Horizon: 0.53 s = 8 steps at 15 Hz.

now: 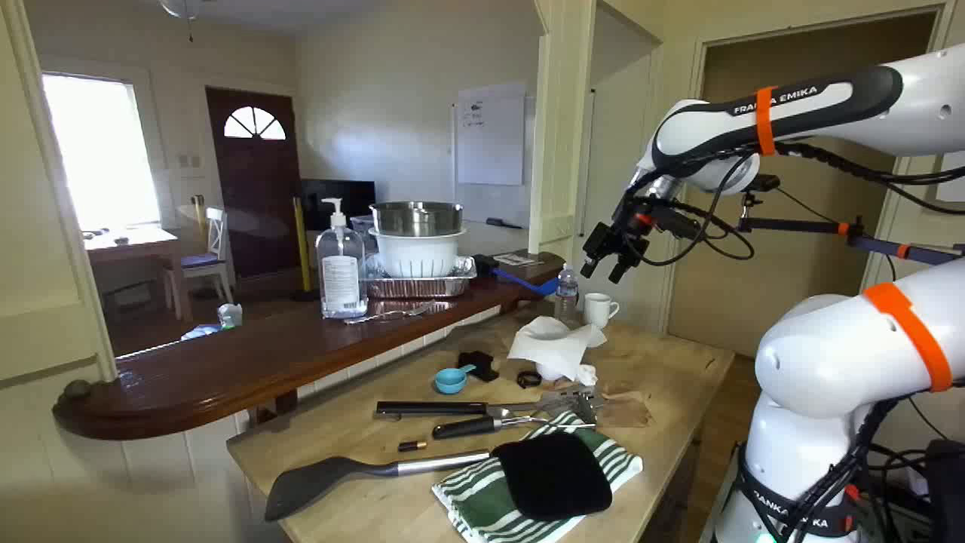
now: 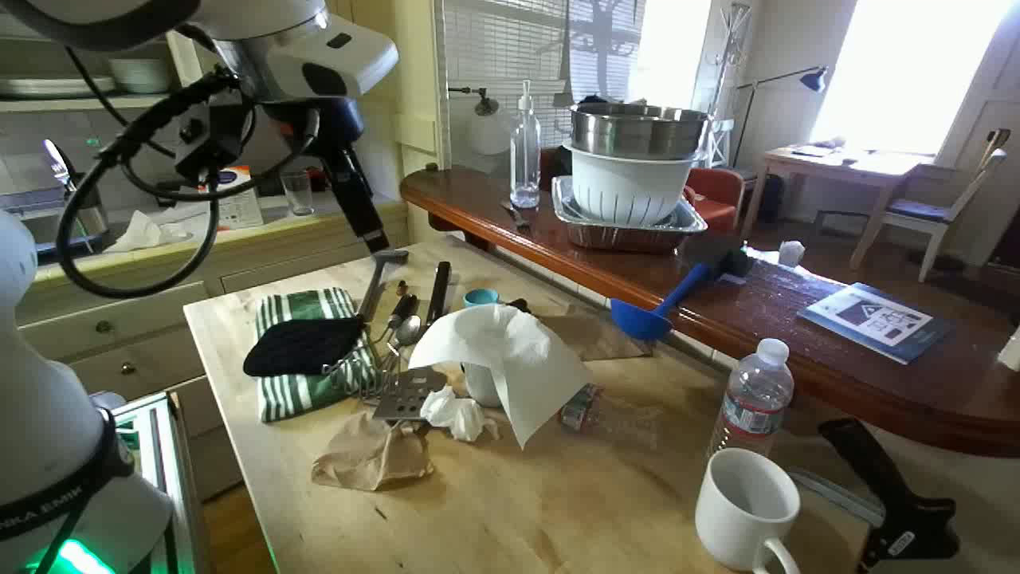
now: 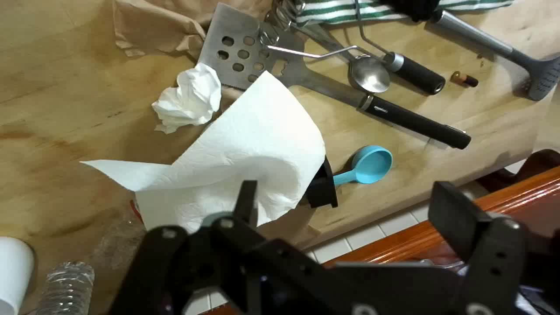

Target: Put the paper towel directly onto the counter

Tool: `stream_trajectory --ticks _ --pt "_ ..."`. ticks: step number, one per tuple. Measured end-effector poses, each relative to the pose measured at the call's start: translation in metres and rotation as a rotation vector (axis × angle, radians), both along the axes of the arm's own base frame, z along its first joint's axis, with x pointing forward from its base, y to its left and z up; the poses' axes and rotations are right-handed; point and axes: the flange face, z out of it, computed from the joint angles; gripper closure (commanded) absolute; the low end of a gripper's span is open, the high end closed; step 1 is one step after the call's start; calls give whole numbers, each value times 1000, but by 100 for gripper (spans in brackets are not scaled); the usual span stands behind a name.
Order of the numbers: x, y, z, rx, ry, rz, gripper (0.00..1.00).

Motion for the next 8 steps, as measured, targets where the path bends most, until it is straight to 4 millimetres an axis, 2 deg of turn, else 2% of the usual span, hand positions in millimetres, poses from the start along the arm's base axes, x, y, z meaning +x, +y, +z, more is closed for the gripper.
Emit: stream_trajectory --ticks 8 --pt "0 0 -3 9 7 -11 0"
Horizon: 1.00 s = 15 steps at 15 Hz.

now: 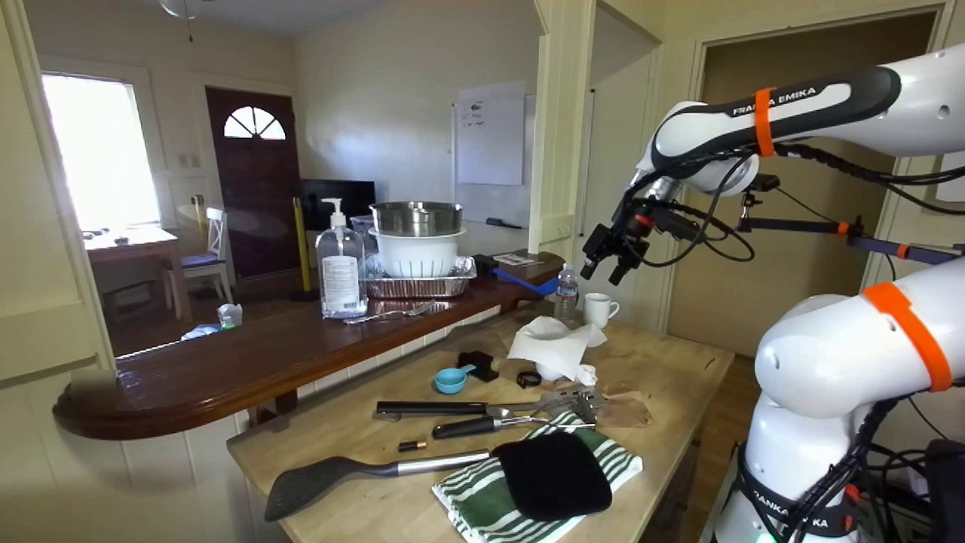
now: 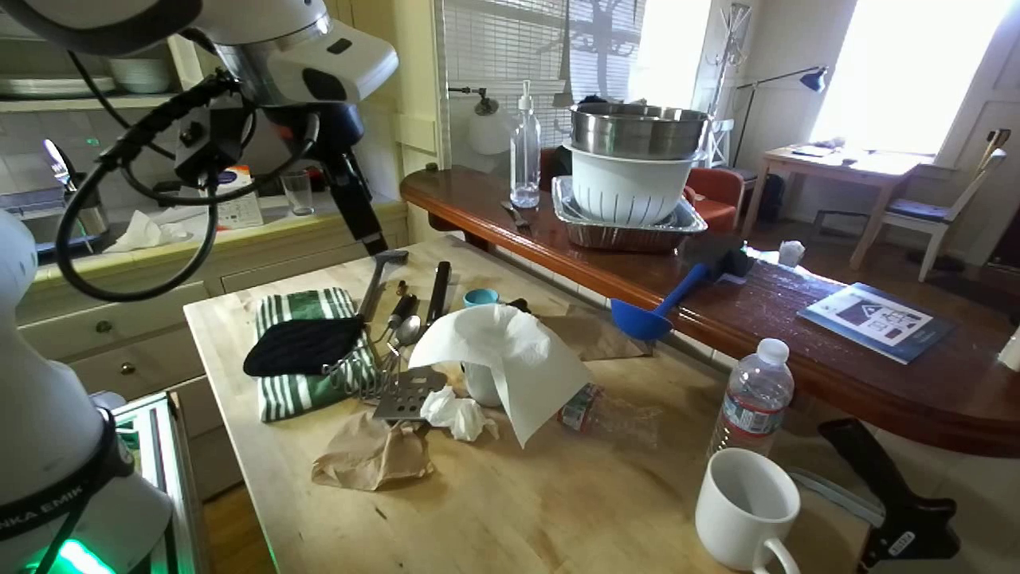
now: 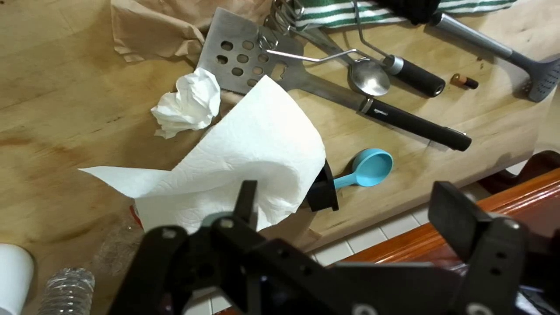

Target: Put the paper towel directly onto the counter

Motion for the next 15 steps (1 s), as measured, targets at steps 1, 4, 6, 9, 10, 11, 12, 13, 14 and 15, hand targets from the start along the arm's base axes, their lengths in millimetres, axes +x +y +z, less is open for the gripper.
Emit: stream_trajectory --ticks 1,4,6,9,10,11,12,13,14,15 --pt "0 -4 0 15 4 -29 0" --pt "1 -29 -11 80 9 -144 0" --pt "5 -49 -27 142 9 -225 0" --pt "19 -79 -53 193 -49 -351 0" --pt "23 -86 -62 195 -62 -374 0" --pt "26 -89 -69 195 -58 -384 0" --pt "29 -90 -73 194 -52 -390 0" --pt "30 -90 -75 194 -48 -391 0" --pt "31 -90 -74 194 -48 -391 0" --pt "31 -91 -74 194 -50 -391 0"
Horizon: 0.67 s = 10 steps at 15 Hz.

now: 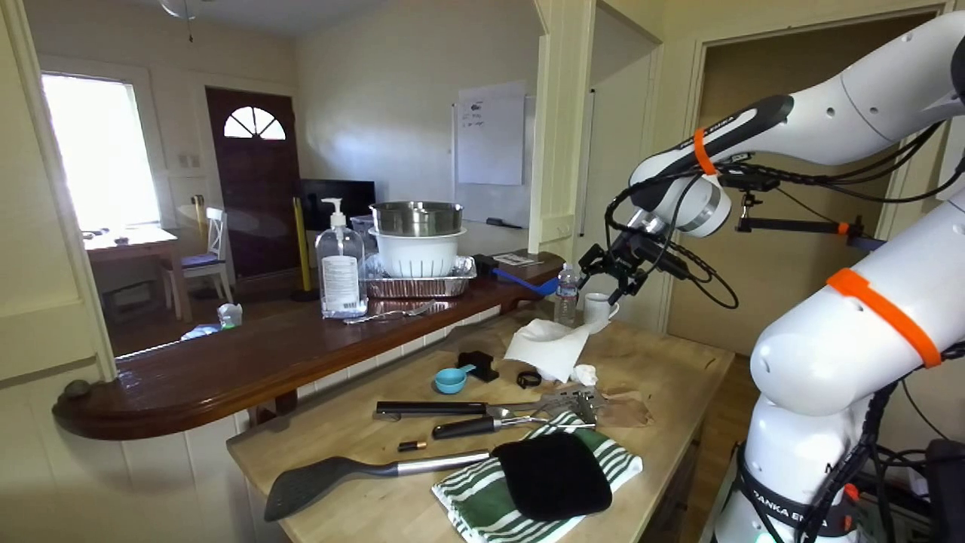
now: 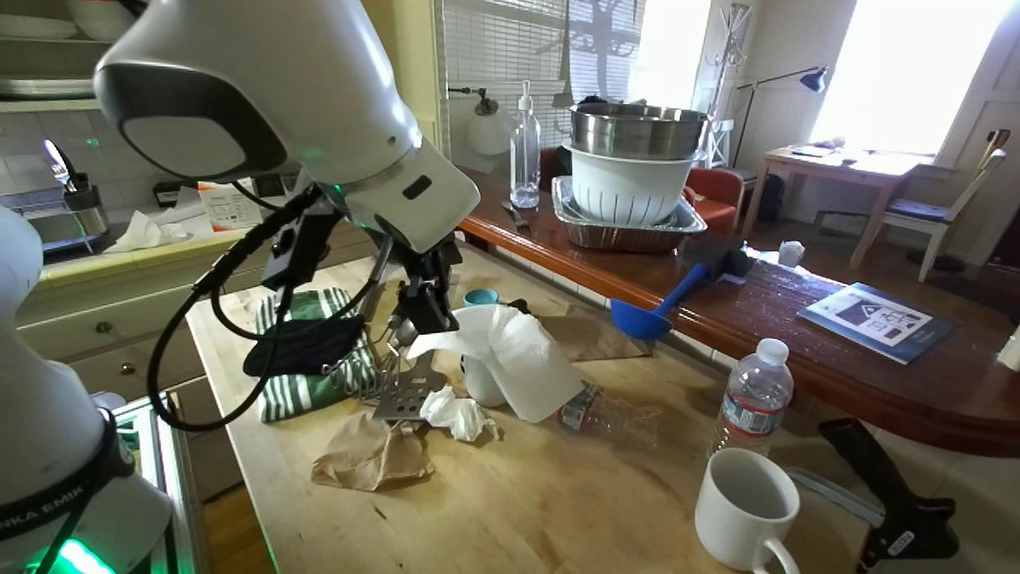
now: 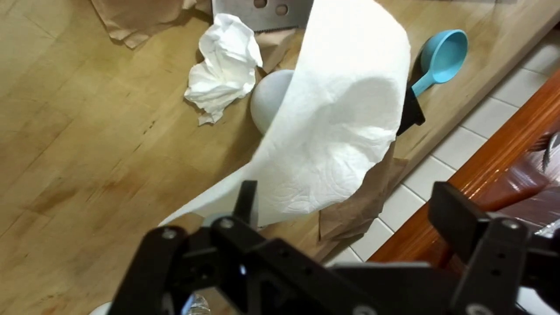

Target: Put the paper towel directly onto the counter

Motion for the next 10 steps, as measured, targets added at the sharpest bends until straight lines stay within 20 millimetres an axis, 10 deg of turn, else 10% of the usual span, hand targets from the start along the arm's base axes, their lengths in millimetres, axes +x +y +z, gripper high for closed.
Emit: stream_trajectory --ticks 10 --pt "-1 -10 -17 111 -4 -99 0"
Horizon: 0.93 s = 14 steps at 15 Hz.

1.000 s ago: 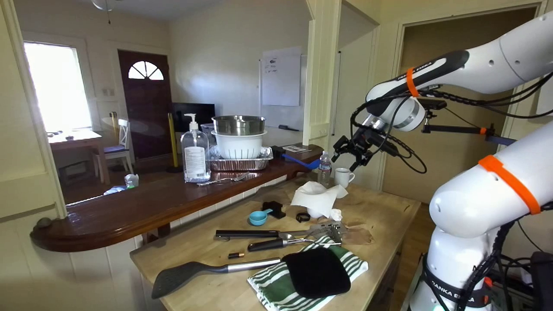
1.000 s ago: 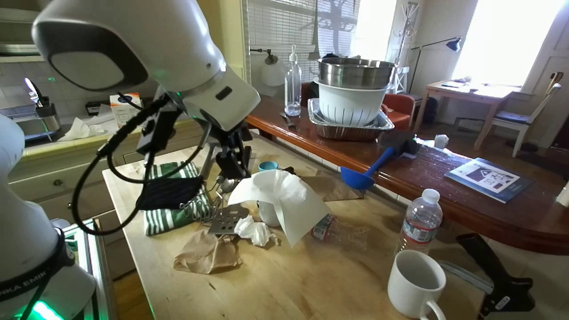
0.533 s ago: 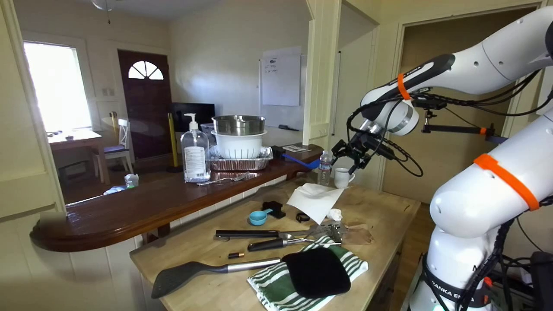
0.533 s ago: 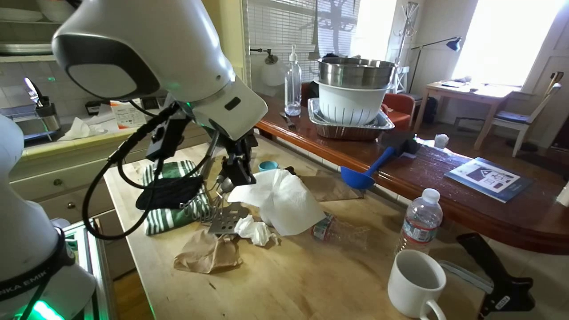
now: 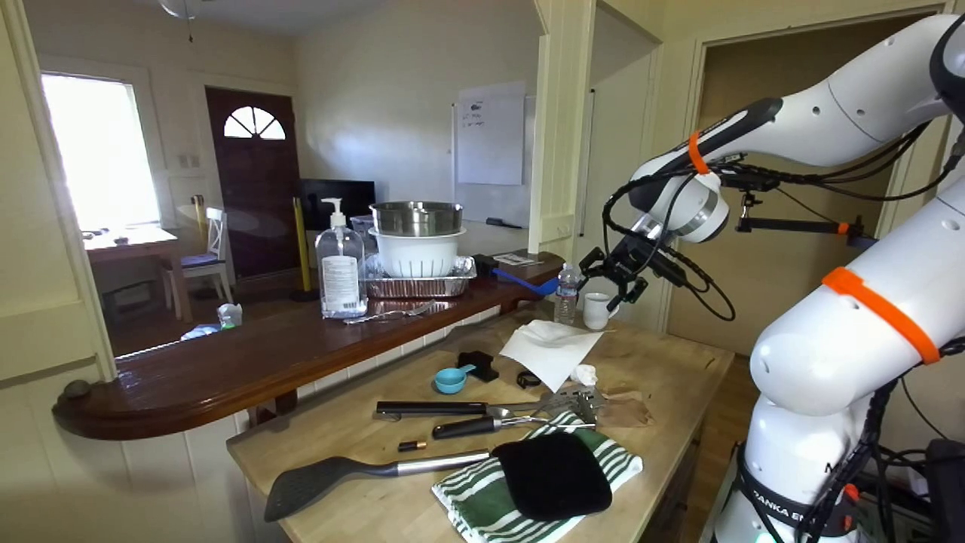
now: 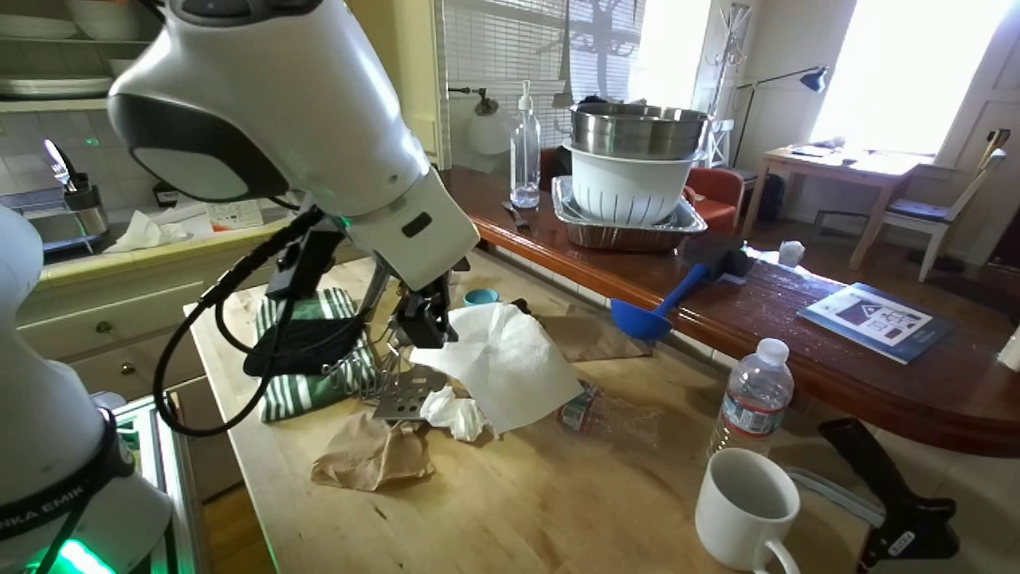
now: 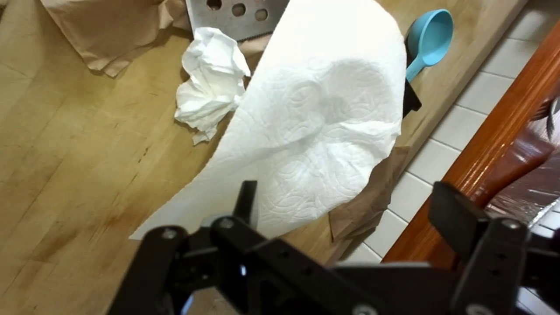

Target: Put the paper towel directly onto the counter

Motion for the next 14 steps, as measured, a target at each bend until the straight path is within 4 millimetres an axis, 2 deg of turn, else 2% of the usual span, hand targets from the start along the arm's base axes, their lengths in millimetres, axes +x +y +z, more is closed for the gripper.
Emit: stream_trajectory --ticks 7,14 --pt "-5 -17 -27 58 -4 -63 0" --pt "-5 -20 -66 117 41 -86 0"
